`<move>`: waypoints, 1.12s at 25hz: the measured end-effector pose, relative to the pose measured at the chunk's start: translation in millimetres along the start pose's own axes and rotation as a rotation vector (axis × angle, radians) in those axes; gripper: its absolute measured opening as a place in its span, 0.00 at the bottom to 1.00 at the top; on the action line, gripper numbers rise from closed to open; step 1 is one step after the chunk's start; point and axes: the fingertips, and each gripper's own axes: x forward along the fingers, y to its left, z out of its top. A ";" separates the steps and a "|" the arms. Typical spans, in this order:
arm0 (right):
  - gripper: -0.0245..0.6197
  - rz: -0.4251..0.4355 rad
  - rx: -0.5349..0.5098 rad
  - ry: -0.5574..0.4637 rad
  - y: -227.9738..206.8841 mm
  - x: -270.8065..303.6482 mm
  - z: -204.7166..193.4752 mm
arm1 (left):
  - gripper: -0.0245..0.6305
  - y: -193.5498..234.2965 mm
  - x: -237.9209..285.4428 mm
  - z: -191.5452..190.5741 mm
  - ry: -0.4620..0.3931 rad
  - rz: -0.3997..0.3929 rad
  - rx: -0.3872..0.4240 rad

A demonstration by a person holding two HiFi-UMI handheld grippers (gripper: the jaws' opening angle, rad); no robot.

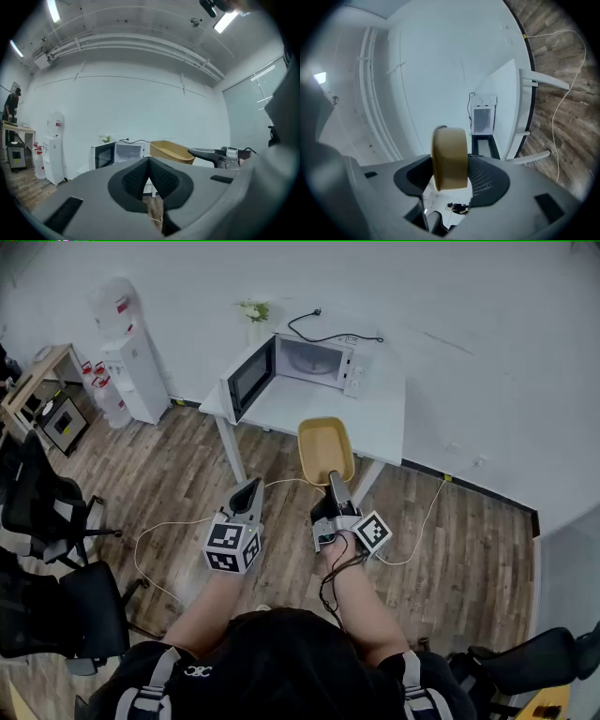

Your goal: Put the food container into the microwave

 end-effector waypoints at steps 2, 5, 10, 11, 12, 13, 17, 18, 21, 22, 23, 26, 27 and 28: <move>0.40 0.003 0.000 0.001 0.3 1.1 -6.3 | 0.04 5.3 -3.9 -1.3 0.002 0.002 -0.001; 0.40 -0.001 -0.004 0.003 -1.1 2.6 -11.6 | 0.04 10.8 -6.0 -2.5 0.003 0.005 -0.001; 0.40 -0.004 0.004 0.000 -3.9 12.4 -33.2 | 0.04 31.7 -12.1 -3.6 -0.001 0.000 0.009; 0.40 -0.005 0.006 -0.002 -4.9 14.3 -38.1 | 0.04 36.4 -13.9 -5.1 0.000 -0.001 0.011; 0.40 -0.006 0.006 -0.006 -6.3 15.4 -41.7 | 0.04 40.2 -15.1 -7.0 0.002 -0.003 0.012; 0.40 -0.007 0.007 -0.012 -8.0 15.9 -44.2 | 0.04 43.2 -15.8 -9.3 0.004 -0.007 0.012; 0.40 0.008 0.002 -0.039 -14.1 16.7 -49.2 | 0.04 52.4 -16.2 -17.3 0.009 -0.038 0.012; 0.40 0.017 0.000 -0.041 -14.2 17.2 -51.3 | 0.04 54.8 -16.5 -18.4 0.008 -0.042 0.013; 0.40 0.025 -0.003 -0.047 -15.5 20.6 -54.5 | 0.04 62.0 -14.6 -19.1 0.006 -0.048 0.017; 0.40 0.026 -0.003 -0.049 -15.6 22.5 -54.2 | 0.04 64.0 -13.1 -18.7 0.005 -0.049 0.019; 0.40 0.028 -0.005 -0.051 -15.6 24.7 -53.1 | 0.04 66.0 -11.0 -18.2 0.002 -0.050 0.021; 0.40 0.028 -0.015 -0.063 -18.9 33.6 -46.1 | 0.04 71.6 -1.3 -17.1 -0.008 -0.054 0.026; 0.40 0.030 -0.013 -0.067 -20.4 37.8 -42.9 | 0.04 73.2 3.5 -16.8 -0.010 -0.055 0.030; 0.40 0.034 -0.008 -0.071 -21.7 42.8 -39.1 | 0.04 74.7 9.5 -16.5 -0.011 -0.057 0.035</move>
